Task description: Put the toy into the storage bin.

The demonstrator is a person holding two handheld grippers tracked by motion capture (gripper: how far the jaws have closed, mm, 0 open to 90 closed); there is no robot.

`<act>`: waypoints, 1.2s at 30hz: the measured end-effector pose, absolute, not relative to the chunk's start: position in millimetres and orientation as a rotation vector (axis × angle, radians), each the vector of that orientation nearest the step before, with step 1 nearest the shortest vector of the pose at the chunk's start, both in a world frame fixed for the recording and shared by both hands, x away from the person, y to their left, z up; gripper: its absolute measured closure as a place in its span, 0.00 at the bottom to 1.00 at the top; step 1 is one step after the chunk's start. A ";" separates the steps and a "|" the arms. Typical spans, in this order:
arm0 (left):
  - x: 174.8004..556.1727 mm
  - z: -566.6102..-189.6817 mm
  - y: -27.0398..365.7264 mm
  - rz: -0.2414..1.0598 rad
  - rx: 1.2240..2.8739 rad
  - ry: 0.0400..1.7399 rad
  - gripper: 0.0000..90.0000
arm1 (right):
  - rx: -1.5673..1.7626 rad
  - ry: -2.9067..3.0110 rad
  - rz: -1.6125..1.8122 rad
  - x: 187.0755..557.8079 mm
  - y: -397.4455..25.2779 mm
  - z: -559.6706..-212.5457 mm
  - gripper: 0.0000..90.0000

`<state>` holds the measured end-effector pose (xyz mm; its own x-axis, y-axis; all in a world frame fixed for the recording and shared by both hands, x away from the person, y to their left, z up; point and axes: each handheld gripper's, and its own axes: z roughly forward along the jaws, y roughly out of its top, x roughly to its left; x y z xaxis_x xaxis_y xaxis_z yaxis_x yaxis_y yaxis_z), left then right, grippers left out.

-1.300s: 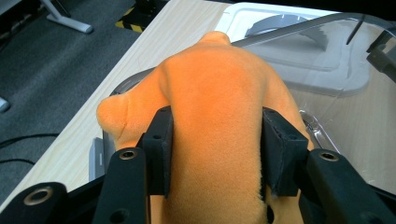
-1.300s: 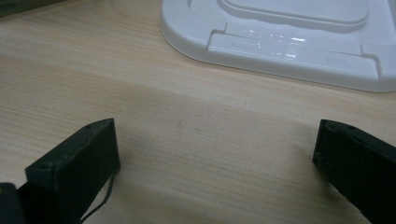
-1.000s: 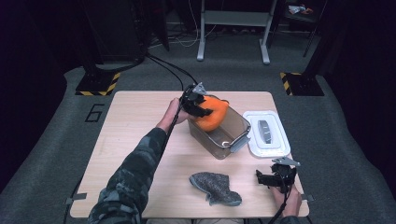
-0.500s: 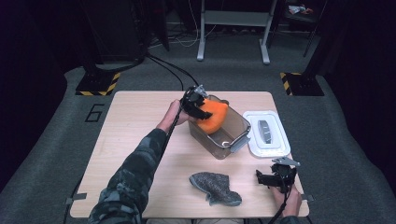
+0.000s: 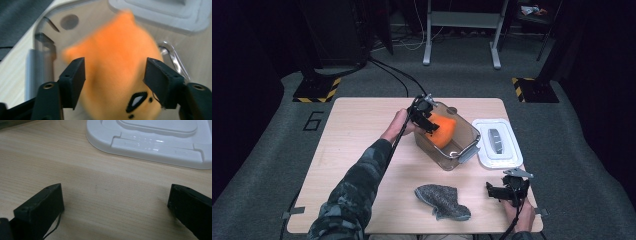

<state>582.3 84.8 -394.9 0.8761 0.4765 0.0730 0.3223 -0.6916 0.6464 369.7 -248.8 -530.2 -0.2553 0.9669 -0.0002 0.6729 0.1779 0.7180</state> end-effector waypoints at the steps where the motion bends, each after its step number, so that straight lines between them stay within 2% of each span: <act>1: 582.4 -394.0 85.7 0.307 2.386 0.576 0.35 | 1.543 1.998 0.846 369.6 -248.6 -530.1 0.00; 9: 580.0 -386.0 97.8 0.321 2.321 0.625 0.28 | 1.543 1.998 0.847 369.6 -248.6 -530.1 0.00; 20: 561.5 -366.3 118.6 0.364 2.274 0.581 0.17 | 1.543 1.998 0.846 369.5 -248.5 -530.1 0.00; 36: 522.8 -354.6 165.3 0.443 2.177 0.593 0.15 | 1.543 1.998 0.846 369.5 -248.5 -530.1 0.00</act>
<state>522.8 165.3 -354.6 0.8272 0.5508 0.1114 0.2632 -0.5549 0.7892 369.5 -248.5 -530.1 -0.2532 0.9674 0.0016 0.6746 0.1754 0.7170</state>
